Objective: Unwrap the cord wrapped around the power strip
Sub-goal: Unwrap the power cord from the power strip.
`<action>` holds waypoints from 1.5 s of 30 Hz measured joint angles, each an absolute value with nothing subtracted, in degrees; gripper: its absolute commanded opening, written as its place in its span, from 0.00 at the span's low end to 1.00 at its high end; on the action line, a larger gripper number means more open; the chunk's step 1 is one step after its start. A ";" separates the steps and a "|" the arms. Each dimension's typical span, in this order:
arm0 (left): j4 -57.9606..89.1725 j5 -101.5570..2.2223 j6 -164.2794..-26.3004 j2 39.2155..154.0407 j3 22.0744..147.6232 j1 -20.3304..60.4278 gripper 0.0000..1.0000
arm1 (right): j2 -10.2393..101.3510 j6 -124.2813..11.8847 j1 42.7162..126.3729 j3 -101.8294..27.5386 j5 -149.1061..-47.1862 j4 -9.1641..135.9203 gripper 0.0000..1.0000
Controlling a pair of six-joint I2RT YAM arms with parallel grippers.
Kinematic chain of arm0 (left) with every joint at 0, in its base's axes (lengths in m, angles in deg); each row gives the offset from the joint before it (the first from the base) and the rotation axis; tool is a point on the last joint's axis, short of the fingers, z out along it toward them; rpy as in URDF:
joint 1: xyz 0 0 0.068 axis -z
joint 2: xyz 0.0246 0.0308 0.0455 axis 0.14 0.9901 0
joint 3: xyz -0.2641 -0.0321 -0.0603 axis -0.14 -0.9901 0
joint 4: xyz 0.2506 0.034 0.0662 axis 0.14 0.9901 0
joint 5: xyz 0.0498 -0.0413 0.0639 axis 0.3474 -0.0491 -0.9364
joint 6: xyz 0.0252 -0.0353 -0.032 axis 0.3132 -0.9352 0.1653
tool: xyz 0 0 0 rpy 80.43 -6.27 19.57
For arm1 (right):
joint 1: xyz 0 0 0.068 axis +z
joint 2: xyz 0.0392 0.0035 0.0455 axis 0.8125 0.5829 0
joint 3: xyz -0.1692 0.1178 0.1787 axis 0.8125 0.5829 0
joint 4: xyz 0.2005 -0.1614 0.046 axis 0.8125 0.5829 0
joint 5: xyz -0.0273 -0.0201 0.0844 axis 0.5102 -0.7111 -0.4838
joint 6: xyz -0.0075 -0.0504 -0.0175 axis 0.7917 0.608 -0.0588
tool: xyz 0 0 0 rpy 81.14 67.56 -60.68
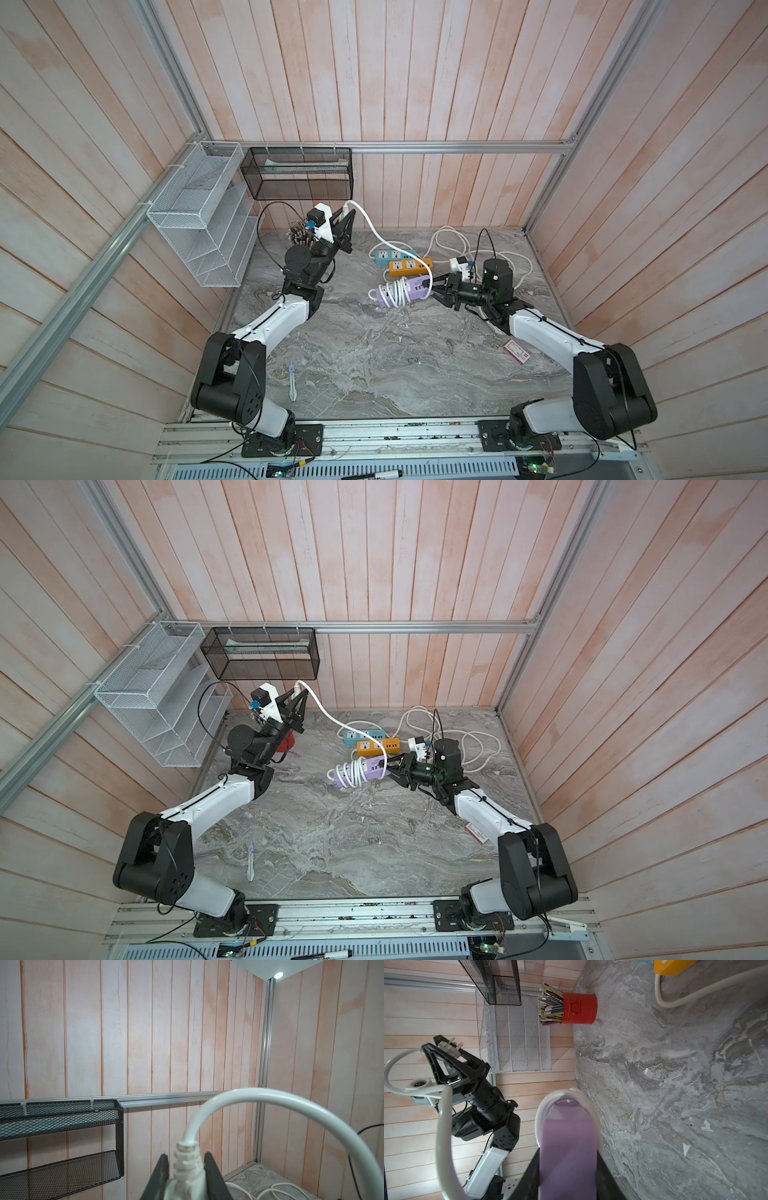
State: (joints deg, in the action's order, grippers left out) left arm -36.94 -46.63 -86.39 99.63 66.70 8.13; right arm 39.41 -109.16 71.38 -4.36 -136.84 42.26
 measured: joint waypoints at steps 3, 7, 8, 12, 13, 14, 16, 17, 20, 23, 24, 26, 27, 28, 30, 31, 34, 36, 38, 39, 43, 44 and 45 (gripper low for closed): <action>-37.07 -45.76 -88.09 97.45 64.12 8.24 0.20 | 42.64 -110.71 70.79 -3.83 -136.10 37.19 0.23; -37.03 -45.67 -89.77 94.69 60.15 9.66 0.20 | 46.53 -113.58 69.94 -3.88 -134.77 29.83 0.23; -37.03 -45.69 -90.08 93.93 59.03 10.47 0.20 | 47.56 -114.60 69.46 -4.01 -134.40 27.62 0.23; -37.10 -45.89 -91.06 91.52 55.36 13.77 0.20 | 51.61 -119.80 67.55 -5.84 -133.17 19.82 0.22; -37.10 -45.93 -91.33 90.82 54.09 14.60 0.20 | 52.76 -121.29 67.10 -6.98 -132.82 17.98 0.22; -37.10 -46.04 -91.70 90.15 52.82 15.33 0.20 | 53.62 -122.12 66.72 -8.18 -132.41 16.71 0.22; -37.18 -46.39 -92.44 89.12 50.49 16.16 0.20 | 54.49 -123.35 66.05 -10.70 -131.62 15.23 0.22; -37.29 -46.72 -92.94 88.66 49.20 16.44 0.20 | 54.62 -123.80 65.70 -11.90 -131.36 14.53 0.23; -37.29 -47.59 -94.17 88.20 46.40 17.21 0.20 | 54.82 -125.82 64.52 -15.37 -130.75 11.34 0.22; -37.34 -48.60 -94.93 88.62 44.61 18.47 0.20 | 55.12 -127.87 63.40 -17.93 -130.35 8.23 0.22; -37.47 -48.84 -95.26 89.10 44.37 18.84 0.20 | 55.19 -128.46 63.10 -18.63 -130.18 7.60 0.22; -38.41 -49.80 -95.81 91.09 44.04 19.52 0.20 | 55.43 -129.31 62.59 -20.09 -129.87 6.70 0.23; -38.95 -50.43 -96.09 92.24 43.78 19.74 0.20 | 55.54 -129.57 62.46 -20.71 -129.76 6.42 0.23; -39.46 -51.13 -96.37 93.71 43.47 19.81 0.20 | 55.56 -129.88 62.40 -21.25 -129.65 6.22 0.23; -40.35 -52.57 -96.57 96.81 43.08 19.83 0.20 | 55.56 -130.25 62.37 -22.02 -129.65 5.96 0.23; -40.70 -53.41 -96.59 98.78 43.01 19.83 0.20 | 55.56 -130.34 62.33 -22.39 -129.65 5.96 0.23; -41.47 -55.98 -96.59 104.03 43.01 19.83 0.20 | 55.54 -130.34 62.16 -23.07 -129.72 6.05 0.23; -41.53 -58.02 -96.53 106.25 43.01 19.87 0.20 | 55.43 -130.34 61.83 -23.33 -129.70 6.44 0.23; -41.47 -60.99 -96.24 107.59 43.01 19.96 0.20 | 54.91 -130.30 61.50 -23.33 -129.70 7.40 0.23; -40.83 -62.65 -96.09 107.74 43.05 20.00 0.20 | 54.60 -130.30 61.39 -23.33 -129.70 7.86 0.23; -34.69 -70.74 -95.72 108.16 45.94 20.02 0.20 | 52.48 -130.32 61.30 -23.33 -129.72 8.87 0.23; -32.57 -72.40 -95.85 108.44 47.34 19.96 0.20 | 51.82 -130.32 61.33 -23.33 -129.74 8.93 0.23; -31.04 -73.47 -96.05 108.66 48.34 19.89 0.20 | 51.19 -130.30 61.33 -23.40 -129.81 9.09 0.23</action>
State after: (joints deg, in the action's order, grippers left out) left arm -31.04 -73.47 -96.05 108.66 48.34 19.89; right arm 51.19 -130.30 61.33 -23.40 -129.81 9.09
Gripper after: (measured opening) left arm 0.224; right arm 0.335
